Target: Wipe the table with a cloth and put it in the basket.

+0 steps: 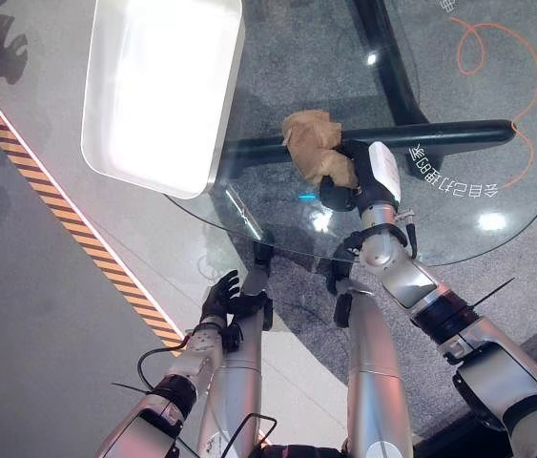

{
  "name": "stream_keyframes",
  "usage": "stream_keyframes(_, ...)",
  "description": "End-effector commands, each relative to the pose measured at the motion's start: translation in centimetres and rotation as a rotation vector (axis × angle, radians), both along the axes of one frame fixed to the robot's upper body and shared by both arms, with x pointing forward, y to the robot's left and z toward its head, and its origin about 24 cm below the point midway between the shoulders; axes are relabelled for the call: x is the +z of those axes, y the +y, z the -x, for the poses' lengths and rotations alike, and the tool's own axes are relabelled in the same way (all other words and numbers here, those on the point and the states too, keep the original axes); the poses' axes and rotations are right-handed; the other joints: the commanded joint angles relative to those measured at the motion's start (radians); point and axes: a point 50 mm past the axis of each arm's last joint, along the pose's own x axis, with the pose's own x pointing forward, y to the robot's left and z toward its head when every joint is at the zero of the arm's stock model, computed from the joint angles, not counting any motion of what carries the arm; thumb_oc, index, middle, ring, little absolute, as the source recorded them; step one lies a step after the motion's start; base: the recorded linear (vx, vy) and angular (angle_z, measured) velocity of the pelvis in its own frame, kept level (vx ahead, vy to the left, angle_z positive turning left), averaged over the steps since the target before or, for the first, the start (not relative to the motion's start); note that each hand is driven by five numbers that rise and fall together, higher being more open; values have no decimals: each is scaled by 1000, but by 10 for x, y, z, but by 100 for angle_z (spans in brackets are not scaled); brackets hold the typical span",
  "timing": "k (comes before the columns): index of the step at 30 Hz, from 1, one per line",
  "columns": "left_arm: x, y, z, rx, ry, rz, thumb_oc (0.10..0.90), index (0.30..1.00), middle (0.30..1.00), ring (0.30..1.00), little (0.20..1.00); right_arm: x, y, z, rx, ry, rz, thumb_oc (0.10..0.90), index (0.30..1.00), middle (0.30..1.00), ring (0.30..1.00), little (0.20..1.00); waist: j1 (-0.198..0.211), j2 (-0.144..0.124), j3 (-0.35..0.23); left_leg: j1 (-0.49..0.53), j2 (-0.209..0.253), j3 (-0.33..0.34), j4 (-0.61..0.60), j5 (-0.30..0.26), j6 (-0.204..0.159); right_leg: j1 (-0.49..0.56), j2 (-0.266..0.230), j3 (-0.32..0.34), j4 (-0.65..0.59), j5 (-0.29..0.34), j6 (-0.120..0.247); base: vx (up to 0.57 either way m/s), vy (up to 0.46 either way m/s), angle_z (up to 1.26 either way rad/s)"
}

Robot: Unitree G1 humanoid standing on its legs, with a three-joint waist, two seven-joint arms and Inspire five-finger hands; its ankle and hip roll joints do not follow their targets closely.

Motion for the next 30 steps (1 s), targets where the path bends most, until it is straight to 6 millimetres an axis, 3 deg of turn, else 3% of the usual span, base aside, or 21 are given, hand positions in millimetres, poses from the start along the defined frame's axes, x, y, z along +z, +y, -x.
stream_keyframes(1, -40, -24, 49, -55, 175, 22, 800, 900, 900, 900, 900, 13, 69, 26, 375, -39, -80, 100, 300, 300, 300, 200, 16, 36, -18, -28, -75, 132, 178, -186, 97, -37, 22, -15, -149, 138, 32, 0, 0, 0)
stream_keyframes(6, -41, -21, 50, -58, 179, 14, 800, 900, 900, 900, 900, 20, 82, 36, 525, -35, -20, 100, 300, 300, 300, 200, 17, 34, -18, -33, -74, 130, 182, -186, 96, -44, 21, -17, -141, 138, 33, 4, -7, 0)
stream_keyframes(13, -39, -18, 48, -65, 178, 13, 800, 900, 900, 900, 900, 21, 86, 43, 600, -32, 12, 100, 300, 300, 300, 200, 18, 35, -18, -40, -70, 130, 190, -187, 95, -51, 15, -19, -130, 134, 33, 11, -17, 6)
stream_keyframes(30, -41, -13, 51, -49, 196, 15, 800, 900, 900, 900, 900, 35, 52, 32, 393, -162, -110, 100, 300, 300, 300, 200, 10, 32, -18, -51, -61, 135, 202, -193, 99, -65, 16, -12, -118, 138, 32, 3, -6, 3)
